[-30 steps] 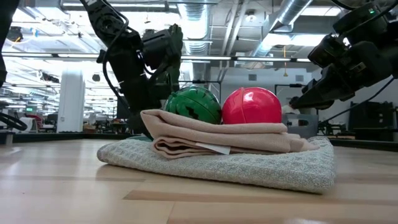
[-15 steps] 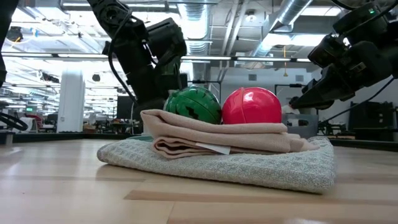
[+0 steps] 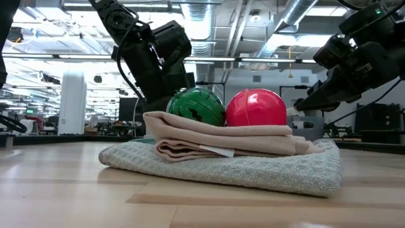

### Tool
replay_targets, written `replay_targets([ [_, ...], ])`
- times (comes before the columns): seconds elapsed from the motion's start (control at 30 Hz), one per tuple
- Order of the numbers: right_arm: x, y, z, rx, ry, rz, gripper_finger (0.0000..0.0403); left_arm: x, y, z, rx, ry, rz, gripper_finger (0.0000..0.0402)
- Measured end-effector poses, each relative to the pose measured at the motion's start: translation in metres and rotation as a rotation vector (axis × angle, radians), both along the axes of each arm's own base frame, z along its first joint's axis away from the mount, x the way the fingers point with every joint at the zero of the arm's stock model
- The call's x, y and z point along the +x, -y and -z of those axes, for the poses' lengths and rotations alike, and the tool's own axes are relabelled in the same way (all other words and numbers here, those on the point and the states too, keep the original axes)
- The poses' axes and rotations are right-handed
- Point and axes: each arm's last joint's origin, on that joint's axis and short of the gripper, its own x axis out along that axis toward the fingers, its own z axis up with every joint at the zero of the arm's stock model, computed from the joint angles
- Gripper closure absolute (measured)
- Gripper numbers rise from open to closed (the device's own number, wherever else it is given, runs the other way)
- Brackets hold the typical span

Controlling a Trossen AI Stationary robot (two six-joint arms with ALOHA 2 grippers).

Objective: Pick and placing Produce into tupperware

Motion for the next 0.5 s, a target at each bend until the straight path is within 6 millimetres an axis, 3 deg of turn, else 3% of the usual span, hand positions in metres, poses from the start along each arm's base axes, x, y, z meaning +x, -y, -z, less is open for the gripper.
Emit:
replay_targets([
  [0.5,0.0000,0.0000,0.0000,0.000,0.000,0.000,0.0258,-0.0014,-0.0083,0.0016,-0.078,0.026,0.019,0.0201],
])
